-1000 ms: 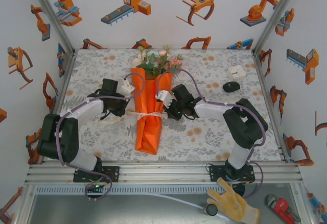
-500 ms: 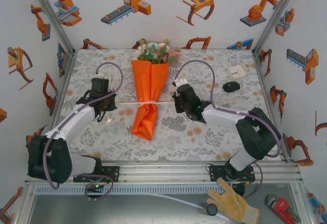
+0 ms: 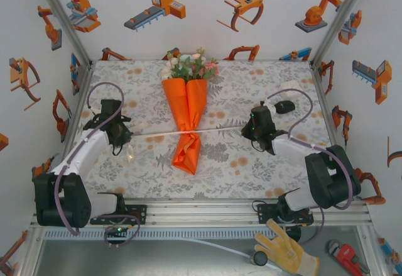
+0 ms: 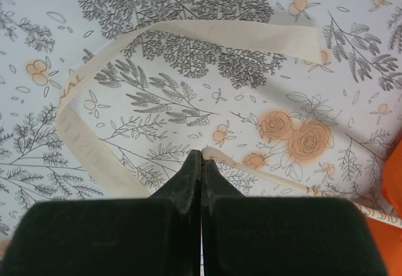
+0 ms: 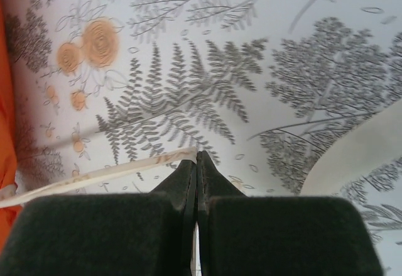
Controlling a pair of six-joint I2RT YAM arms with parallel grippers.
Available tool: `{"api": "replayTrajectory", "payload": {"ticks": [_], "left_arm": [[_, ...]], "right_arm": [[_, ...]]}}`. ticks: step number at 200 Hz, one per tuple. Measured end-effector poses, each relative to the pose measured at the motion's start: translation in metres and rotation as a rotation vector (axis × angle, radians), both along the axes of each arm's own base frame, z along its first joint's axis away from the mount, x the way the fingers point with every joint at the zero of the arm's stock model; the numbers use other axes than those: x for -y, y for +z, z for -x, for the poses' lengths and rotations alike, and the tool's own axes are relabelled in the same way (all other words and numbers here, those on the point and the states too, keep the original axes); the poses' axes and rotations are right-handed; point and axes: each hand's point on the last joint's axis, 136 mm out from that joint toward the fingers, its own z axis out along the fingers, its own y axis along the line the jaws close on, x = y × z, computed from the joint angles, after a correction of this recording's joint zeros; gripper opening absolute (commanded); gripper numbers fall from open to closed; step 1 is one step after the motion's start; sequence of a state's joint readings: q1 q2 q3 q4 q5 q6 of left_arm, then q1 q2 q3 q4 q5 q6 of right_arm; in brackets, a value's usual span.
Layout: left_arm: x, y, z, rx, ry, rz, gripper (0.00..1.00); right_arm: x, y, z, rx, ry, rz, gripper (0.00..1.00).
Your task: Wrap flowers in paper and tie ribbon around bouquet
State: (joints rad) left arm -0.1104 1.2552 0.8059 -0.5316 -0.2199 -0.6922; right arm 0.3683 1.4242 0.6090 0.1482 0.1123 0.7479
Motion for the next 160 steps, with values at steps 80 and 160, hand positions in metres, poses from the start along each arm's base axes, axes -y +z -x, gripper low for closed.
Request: {"api": "replayTrajectory", "payload": {"ticks": [80,160], "left_arm": [[0.028,0.004,-0.010,0.103,-0.170,0.188,0.52],[0.052,0.153,-0.016,0.353,-0.508,0.091,0.93]], "right_arm": [[0.037,-0.002,0.008,-0.024,-0.078,0.005,0.00],[0.077,0.072,0.023,0.130,-0.033,0.045,0.84]]}}
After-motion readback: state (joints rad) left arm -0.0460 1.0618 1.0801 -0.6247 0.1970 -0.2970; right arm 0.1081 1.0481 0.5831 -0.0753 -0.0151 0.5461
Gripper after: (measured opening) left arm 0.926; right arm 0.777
